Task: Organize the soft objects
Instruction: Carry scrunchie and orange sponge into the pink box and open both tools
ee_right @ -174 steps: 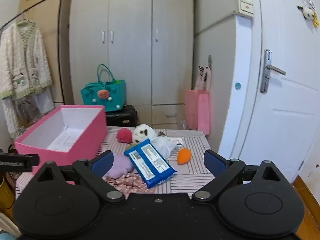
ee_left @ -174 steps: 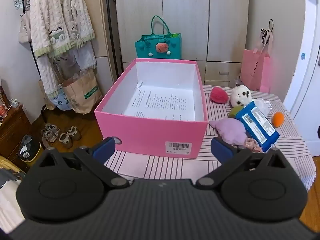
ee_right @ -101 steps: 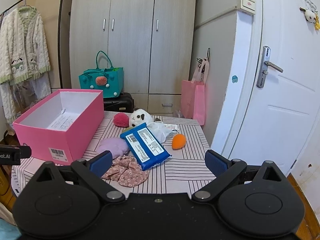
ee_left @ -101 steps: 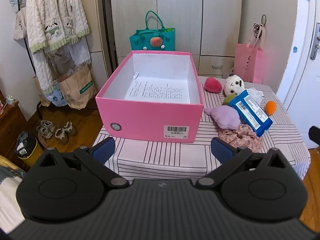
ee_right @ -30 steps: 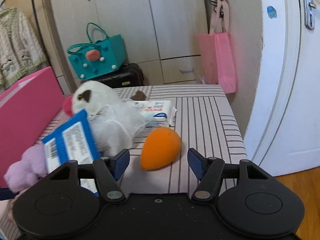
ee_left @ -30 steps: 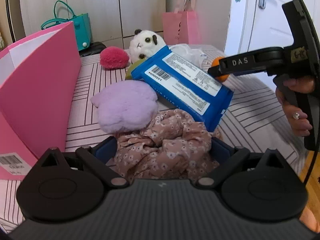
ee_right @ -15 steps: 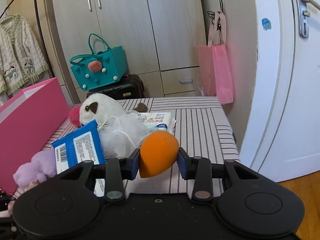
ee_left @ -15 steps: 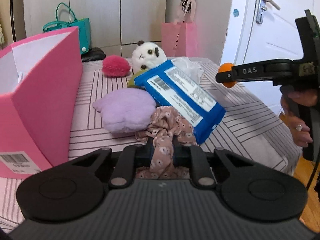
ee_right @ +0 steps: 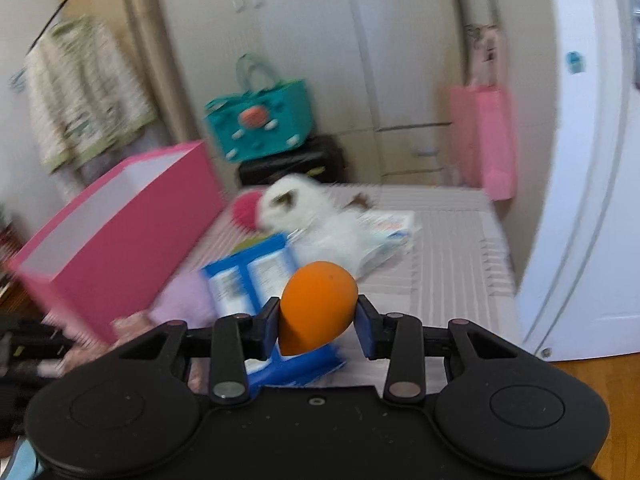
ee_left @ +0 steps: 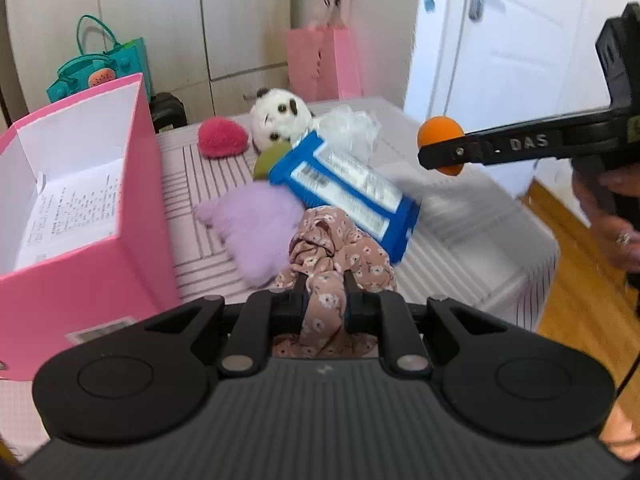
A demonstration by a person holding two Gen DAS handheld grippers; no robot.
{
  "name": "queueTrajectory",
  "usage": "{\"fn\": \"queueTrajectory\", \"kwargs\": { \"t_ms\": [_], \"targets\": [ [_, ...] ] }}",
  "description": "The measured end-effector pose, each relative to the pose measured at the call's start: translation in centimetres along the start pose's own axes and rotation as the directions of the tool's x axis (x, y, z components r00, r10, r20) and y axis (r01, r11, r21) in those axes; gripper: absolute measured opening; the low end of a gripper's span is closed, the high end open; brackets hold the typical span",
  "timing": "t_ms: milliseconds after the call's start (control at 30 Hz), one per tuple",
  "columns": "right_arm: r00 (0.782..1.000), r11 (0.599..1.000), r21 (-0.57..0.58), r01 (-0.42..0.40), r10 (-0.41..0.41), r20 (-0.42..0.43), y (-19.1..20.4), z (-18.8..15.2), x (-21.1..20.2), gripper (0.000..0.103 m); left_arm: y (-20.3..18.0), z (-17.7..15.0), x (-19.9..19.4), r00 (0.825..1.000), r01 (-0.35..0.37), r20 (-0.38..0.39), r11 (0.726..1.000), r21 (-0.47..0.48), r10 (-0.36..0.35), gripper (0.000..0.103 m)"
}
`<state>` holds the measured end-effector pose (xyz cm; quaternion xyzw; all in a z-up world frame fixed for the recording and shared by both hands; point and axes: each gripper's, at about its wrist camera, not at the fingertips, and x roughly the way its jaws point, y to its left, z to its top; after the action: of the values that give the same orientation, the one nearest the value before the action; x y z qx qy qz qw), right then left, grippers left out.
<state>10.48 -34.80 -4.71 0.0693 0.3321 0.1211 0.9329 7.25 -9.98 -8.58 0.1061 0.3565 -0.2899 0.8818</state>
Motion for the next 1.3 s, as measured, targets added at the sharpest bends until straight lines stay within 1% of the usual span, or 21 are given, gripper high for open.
{"fn": "queueTrajectory", "kwargs": {
  "t_ms": [67, 167, 267, 400, 533, 600, 633, 733, 800, 867, 933, 967, 1033, 1100, 1133, 1233, 1300],
  "targets": [
    [0.998, 0.999, -0.018, -0.040, 0.039, -0.044, 1.0, -0.4, -0.1, 0.044, 0.5, 0.0, -0.6, 0.999, 0.009, -0.039, 1.000, 0.014, -0.008, 0.014],
    [0.989, 0.994, -0.028, -0.108, 0.104, -0.101, 2.8, -0.8, -0.1, 0.044, 1.5, 0.2, -1.9, 0.996, 0.044, -0.082, 0.999, 0.013, -0.043, 0.014],
    [0.972, 0.983, -0.022, -0.183, 0.178, -0.152, 4.6, -0.6, -0.2, 0.045, 1.5, 0.0, -3.1, 0.990, 0.083, -0.120, 0.996, 0.033, -0.078, 0.014],
    [0.944, 0.959, -0.021, -0.284, 0.275, -0.184, 6.8, 0.4, -0.7, 0.045, 2.2, -0.2, -4.8, 0.980, 0.128, -0.157, 0.992, 0.017, -0.124, 0.014],
    [0.922, 0.937, -0.065, -0.345, 0.324, -0.211, 9.4, 1.6, -1.1, 0.045, 3.8, 0.1, -6.6, 0.975, 0.134, -0.178, 0.991, -0.004, -0.133, 0.014],
    [0.915, 0.927, -0.076, -0.366, 0.344, -0.213, 10.4, 2.0, -1.2, 0.046, 4.9, 0.3, -7.3, 0.970, 0.147, -0.192, 0.988, -0.039, -0.151, 0.014],
    [0.913, 0.925, -0.079, -0.372, 0.350, -0.209, 10.9, 2.1, -1.1, 0.046, 5.3, 0.4, -7.9, 0.972, 0.140, -0.185, 0.990, -0.037, -0.144, 0.014],
    [0.917, 0.918, -0.111, -0.382, 0.360, -0.173, 12.4, 2.8, -1.3, 0.046, 6.4, 1.2, -9.7, 0.987, 0.099, -0.127, 0.995, -0.011, -0.100, 0.014],
    [0.925, 0.916, -0.150, -0.373, 0.355, -0.135, 13.4, 3.5, -1.5, 0.046, 7.6, 1.9, -10.9, 0.994, 0.077, -0.077, 0.997, -0.012, -0.078, 0.014],
    [0.939, 0.921, -0.185, -0.344, 0.333, -0.086, 14.2, 4.4, -1.5, 0.046, 8.8, 2.6, -11.7, 0.998, 0.056, -0.033, 0.998, -0.017, -0.056, 0.014],
    [0.947, 0.930, -0.181, -0.319, 0.319, -0.035, 14.3, 5.4, -0.9, 0.046, 10.2, 3.1, -11.9, 0.999, 0.052, 0.011, 0.998, -0.035, -0.052, 0.014],
    [0.950, 0.936, -0.169, -0.310, 0.313, -0.011, 14.2, 5.8, -0.5, 0.046, 11.0, 3.2, -11.7, 0.999, 0.040, 0.030, 0.998, -0.054, -0.039, 0.014],
    [0.956, 0.946, -0.152, -0.287, 0.292, 0.015, 14.0, 6.4, 0.6, 0.046, 12.8, 3.4, -11.1, 0.998, -0.008, 0.067, 0.996, -0.084, 0.013, 0.014],
    [0.956, 0.946, -0.158, -0.282, 0.291, 0.036, 14.1, 7.3, 1.6, 0.046, 14.6, 4.0, -10.2, 0.993, -0.059, 0.093, 0.992, -0.114, 0.070, 0.014],
    [0.955, 0.944, -0.171, -0.283, 0.294, 0.043, 14.5, 7.8, 1.8, 0.046, 15.5, 4.3, -9.9, 0.991, -0.070, 0.101, 0.990, -0.126, 0.083, 0.014],
    [0.958, 0.939, -0.234, -0.252, 0.277, 0.080, 15.8, 9.7, 3.4, 0.046, 18.3, 5.9, -8.3, 0.987, -0.096, 0.111, 0.981, -0.167, 0.115, 0.014],
    [0.962, 0.949, -0.227, -0.220, 0.250, 0.112, 16.4, 10.9, 4.7, 0.046, 19.7, 7.1, -6.6, 0.988, -0.108, 0.092, 0.975, -0.193, 0.128, 0.014]
  ]
}}
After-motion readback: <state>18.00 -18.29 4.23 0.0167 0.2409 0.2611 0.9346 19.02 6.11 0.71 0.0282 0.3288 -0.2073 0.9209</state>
